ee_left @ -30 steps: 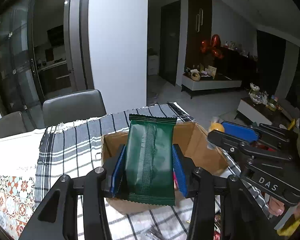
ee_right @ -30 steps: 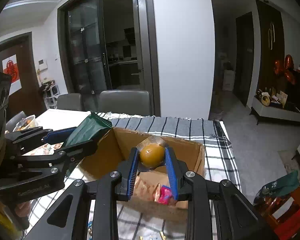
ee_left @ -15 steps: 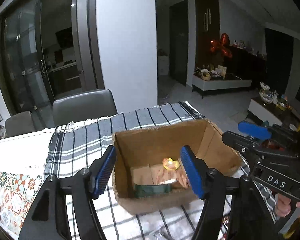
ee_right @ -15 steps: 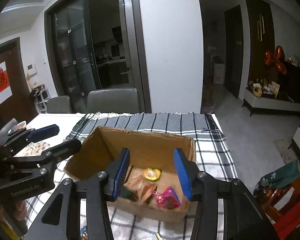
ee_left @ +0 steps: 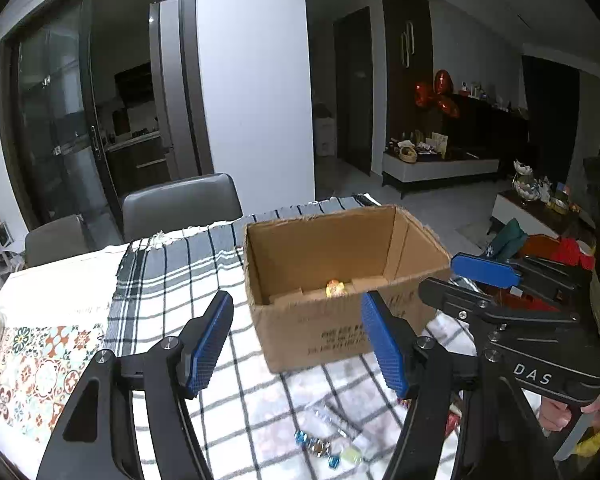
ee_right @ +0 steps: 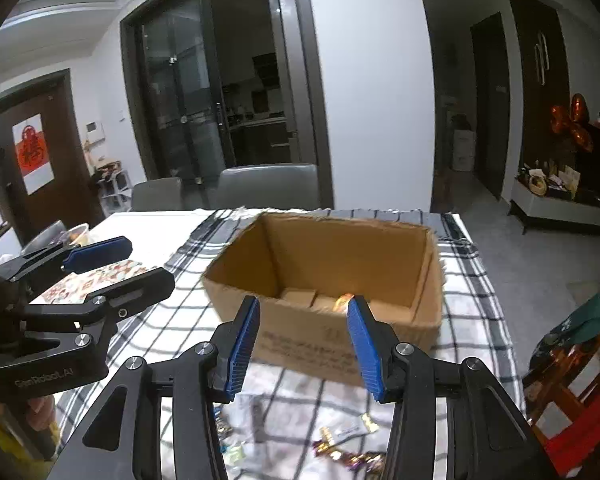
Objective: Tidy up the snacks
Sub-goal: 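Move both tools back down toward the remaining snacks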
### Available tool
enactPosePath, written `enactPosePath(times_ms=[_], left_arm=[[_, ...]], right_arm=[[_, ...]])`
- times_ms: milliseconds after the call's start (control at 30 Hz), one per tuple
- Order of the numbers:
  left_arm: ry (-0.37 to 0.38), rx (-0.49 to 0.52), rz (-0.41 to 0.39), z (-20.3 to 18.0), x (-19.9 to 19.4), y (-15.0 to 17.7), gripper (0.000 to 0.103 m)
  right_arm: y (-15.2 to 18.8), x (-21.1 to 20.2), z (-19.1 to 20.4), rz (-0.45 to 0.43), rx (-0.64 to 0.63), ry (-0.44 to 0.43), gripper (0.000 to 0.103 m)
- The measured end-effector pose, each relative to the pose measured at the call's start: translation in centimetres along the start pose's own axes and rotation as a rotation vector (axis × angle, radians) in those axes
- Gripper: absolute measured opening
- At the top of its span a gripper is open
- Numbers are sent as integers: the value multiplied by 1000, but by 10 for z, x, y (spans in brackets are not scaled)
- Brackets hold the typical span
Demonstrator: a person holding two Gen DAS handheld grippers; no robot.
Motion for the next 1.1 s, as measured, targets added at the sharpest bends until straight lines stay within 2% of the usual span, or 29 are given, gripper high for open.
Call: enactPosePath(times_ms=[300,567,1100], left_arm=[[1,0,26,7,-14,37,62],[35,24,98,3,-5,87,60],[115,67,253,-5,26,155,49]], right_arm=[[38,8,21,51,12,-46,47],[73,22,26,128,25,-62,47],[128,60,33,278,10,-83,46]])
Point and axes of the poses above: each gripper's, at about its wrist camera, not at the fingertips, and x roughly the way its jaws point, z to its left, y to its underside, the point moved 8 cm from there along x, roughly the way its jaws point, and after that the axes turned 13 degrees about -y, right-handed, at the moved point
